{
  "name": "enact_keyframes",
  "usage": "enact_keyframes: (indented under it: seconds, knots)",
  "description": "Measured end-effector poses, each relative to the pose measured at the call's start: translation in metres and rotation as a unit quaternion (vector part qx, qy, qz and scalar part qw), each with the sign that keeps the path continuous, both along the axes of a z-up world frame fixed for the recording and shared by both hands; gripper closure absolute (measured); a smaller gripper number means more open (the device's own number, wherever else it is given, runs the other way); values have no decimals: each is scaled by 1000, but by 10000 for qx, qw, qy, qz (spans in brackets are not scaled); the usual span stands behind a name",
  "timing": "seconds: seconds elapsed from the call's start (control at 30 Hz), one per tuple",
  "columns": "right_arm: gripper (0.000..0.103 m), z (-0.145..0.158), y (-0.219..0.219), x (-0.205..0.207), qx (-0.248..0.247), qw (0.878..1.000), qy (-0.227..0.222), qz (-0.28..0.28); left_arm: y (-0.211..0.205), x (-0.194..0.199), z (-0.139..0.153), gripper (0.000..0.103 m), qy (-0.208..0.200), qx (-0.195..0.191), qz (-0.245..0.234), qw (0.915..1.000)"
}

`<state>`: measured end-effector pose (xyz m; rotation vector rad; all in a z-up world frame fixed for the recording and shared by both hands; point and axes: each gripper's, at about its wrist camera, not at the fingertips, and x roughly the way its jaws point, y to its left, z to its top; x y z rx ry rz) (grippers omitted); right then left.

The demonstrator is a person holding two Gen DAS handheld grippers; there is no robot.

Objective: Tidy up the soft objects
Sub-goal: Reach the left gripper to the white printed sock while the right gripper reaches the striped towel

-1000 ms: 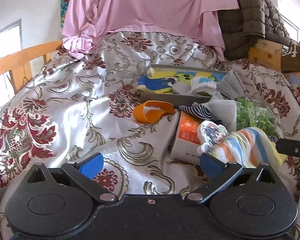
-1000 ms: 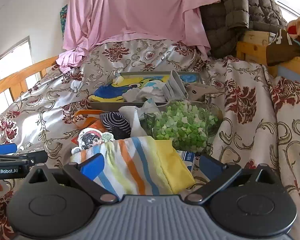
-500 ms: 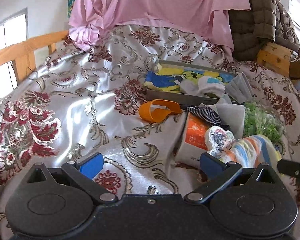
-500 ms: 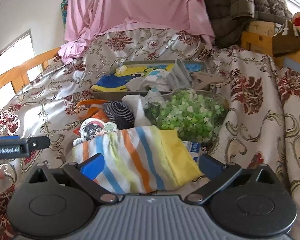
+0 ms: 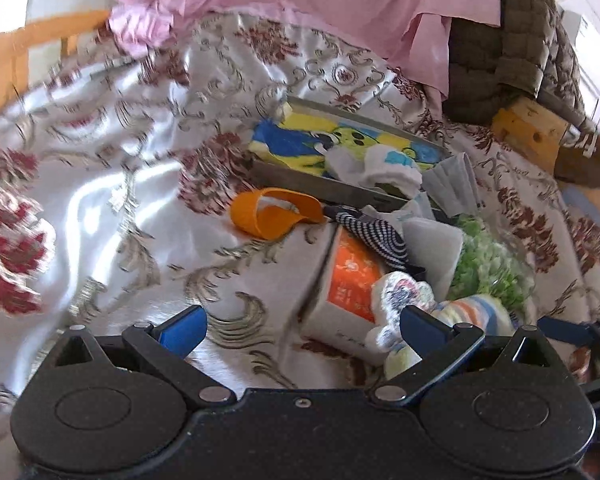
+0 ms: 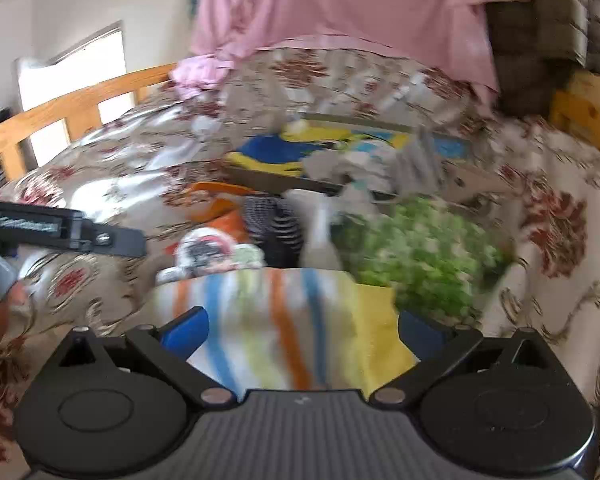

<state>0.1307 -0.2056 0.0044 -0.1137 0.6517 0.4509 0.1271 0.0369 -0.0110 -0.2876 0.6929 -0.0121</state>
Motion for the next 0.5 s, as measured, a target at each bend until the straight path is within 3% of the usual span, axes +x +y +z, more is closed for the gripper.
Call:
enact_keyframes:
  seconds: [0.2, 0.3, 0.5]
  knots:
    - [0, -17, -22, 26, 650, 9944, 780, -292, 6, 22, -16, 1, 401, -863, -185, 9953]
    - [0, -19, -22, 27, 758, 9936, 816, -173, 8, 30, -24, 4, 546, -1272, -241, 9901]
    - [0, -21, -7, 21, 663, 9943, 796, 248, 9, 39, -34, 20, 811, -1780, -361, 9800]
